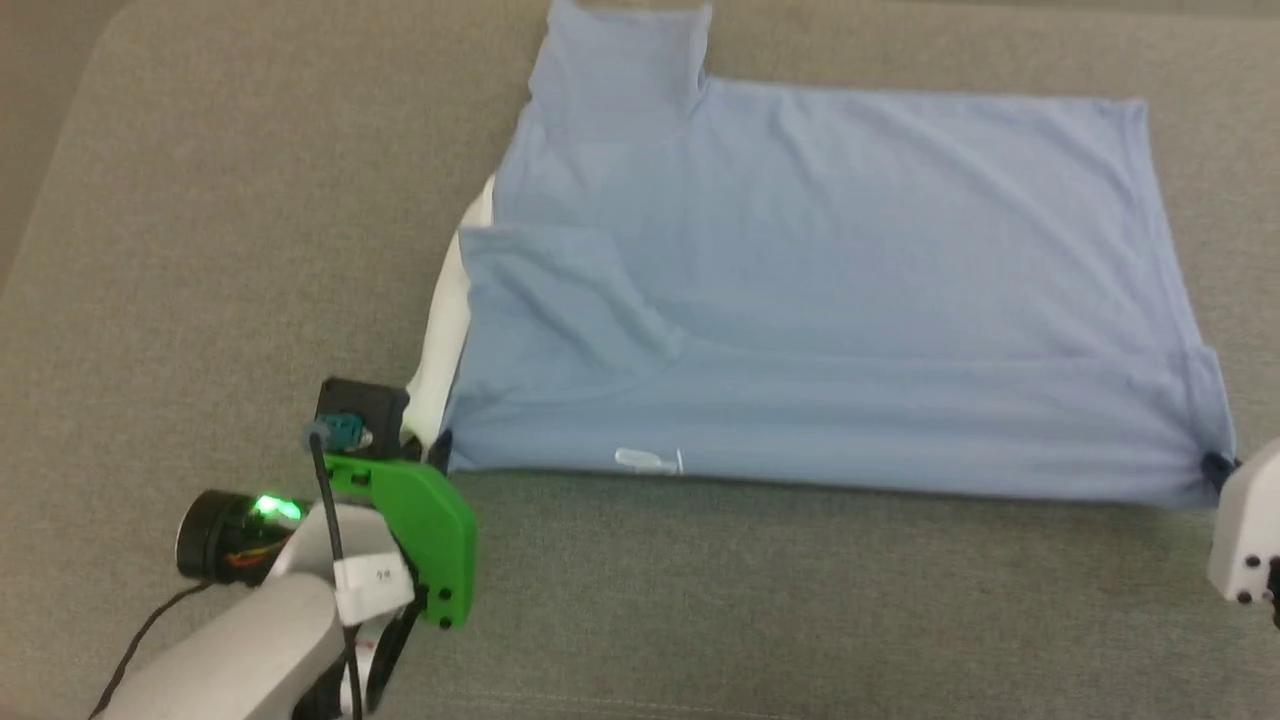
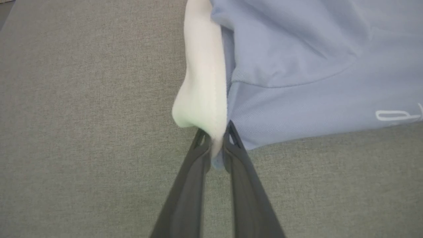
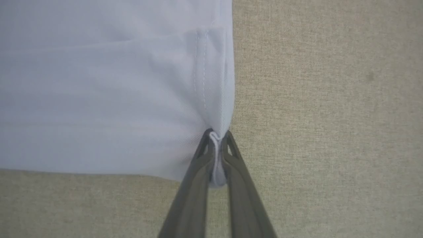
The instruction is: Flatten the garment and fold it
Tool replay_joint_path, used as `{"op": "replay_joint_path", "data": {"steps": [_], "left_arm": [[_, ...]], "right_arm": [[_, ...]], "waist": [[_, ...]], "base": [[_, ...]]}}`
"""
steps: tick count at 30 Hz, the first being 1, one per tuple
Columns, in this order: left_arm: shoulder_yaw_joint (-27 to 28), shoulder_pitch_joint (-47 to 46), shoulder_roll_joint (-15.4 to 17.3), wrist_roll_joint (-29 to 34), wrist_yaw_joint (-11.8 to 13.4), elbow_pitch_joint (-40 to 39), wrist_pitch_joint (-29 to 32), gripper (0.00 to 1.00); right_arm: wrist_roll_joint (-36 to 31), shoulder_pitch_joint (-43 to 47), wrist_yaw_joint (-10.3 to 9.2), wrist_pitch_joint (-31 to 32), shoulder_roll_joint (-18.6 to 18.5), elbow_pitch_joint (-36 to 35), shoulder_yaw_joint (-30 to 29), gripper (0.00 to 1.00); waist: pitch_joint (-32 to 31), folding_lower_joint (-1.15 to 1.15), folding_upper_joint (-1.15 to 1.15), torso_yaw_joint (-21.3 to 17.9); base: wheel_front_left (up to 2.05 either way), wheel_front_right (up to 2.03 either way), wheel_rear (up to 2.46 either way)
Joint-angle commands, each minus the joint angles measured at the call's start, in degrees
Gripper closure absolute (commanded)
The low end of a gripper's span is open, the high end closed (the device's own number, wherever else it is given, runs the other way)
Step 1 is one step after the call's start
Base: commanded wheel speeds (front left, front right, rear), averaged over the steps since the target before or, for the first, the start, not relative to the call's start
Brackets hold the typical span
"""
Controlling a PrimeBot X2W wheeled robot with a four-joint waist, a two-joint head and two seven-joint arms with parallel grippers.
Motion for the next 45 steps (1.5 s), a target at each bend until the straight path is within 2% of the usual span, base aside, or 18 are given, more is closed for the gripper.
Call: {"op": "replay_joint_path", "data": {"steps": [1,5,9,18,19,20,21,28,33,35,42,45], "left_arm": [[0.0,1.2,1.3,-0.8,0.0,0.0,0.5,1.0],[-1.3,3.7,2.9,-2.0,-0.2,-1.1,2.6,1.0],[-3.1,6.4,3.6,-3.2,0.0,-1.6,4.9,1.0],[-5.2,9.3,1.7,-4.0,0.1,1.5,5.0,1.0],[-5.2,9.4,1.6,-4.0,0.0,1.9,4.8,0.89],[-5.2,9.3,1.4,-3.8,-0.1,2.4,4.3,0.37],[-5.1,9.2,1.2,-3.7,-0.1,2.7,3.8,0.0],[-3.1,8.0,1.2,-2.8,-1.9,2.5,-1.1,0.0],[0.5,5.9,1.8,-0.6,-4.3,0.4,-10.0,0.0],[2.5,4.9,1.4,0.5,-4.3,0.0,-14.3,0.0],[6.4,3.7,-0.8,2.8,-4.1,-0.1,-25.2,0.0],[6.5,3.4,-1.2,3.8,-4.6,0.1,-27.5,0.0]], "right_arm": [[0.6,1.8,-0.11,1.0,-0.8,-0.9,-0.7,1.0],[1.4,6.4,-0.11,4.3,-1.0,-4.0,-1.6,1.0],[1.0,10.2,-0.11,5.1,0.4,-5.4,-3.0,1.0],[-2.4,12.9,-0.11,2.4,3.9,-1.9,-2.2,1.0],[-2.8,12.7,-0.11,1.9,4.1,-1.5,-2.2,1.0],[-3.2,12.2,-0.11,0.9,4.1,-1.2,-2.2,0.94],[-3.4,11.8,-0.11,0.0,4.0,-1.0,-2.1,0.0],[-1.7,8.0,-0.11,-9.5,1.7,-1.9,-0.1,0.0],[1.5,6.0,-0.11,-19.9,-1.9,-5.2,3.6,0.0],[2.6,5.4,-0.11,-24.8,-2.5,-6.0,4.1,0.0],[2.6,5.2,-0.11,-40.4,-2.0,-8.2,5.5,0.0],[0.5,5.8,-0.11,-45.3,0.2,-8.7,5.5,0.0]], "waist": [[-2.5,0.0,0.0,-0.8],[-3.7,0.0,0.0,-1.1],[-3.9,0.0,0.0,-1.3],[-3.2,0.0,0.0,-1.7],[-3.2,0.0,0.0,-1.8],[-3.2,0.0,0.0,-1.8],[-3.4,0.0,0.0,-1.8],[-5.6,0.0,0.0,-2.2],[-6.8,0.0,0.0,-2.4],[-7.1,0.0,0.0,-2.5],[-6.9,0.0,0.0,-3.3],[-6.1,0.0,0.0,-4.0]], "base": [[0.0,0.0,0.0],[0.0,0.0,0.0],[0.0,0.0,0.0],[0.0,0.0,0.0],[0.0,0.0,0.0],[0.0,0.0,0.0],[0.0,0.0,0.0],[0.0,0.0,0.0],[0.0,0.0,0.0],[0.0,0.0,0.0],[0.0,0.0,0.0],[0.0,0.0,0.0]]}}
